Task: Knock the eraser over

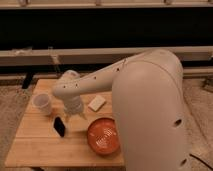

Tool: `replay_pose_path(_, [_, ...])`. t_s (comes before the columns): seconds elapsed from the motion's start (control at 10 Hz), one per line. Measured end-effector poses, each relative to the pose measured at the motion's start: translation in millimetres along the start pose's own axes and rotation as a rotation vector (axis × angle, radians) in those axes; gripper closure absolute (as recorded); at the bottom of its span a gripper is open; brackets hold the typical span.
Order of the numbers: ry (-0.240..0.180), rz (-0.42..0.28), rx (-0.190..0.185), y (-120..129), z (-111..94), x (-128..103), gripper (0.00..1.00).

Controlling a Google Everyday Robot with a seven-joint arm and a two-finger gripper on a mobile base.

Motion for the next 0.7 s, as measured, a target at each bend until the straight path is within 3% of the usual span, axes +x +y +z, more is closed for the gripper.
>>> replay_pose_path(0.7, [0.000,-0.037,-0.001,23.9,1.2,14.4,0.35])
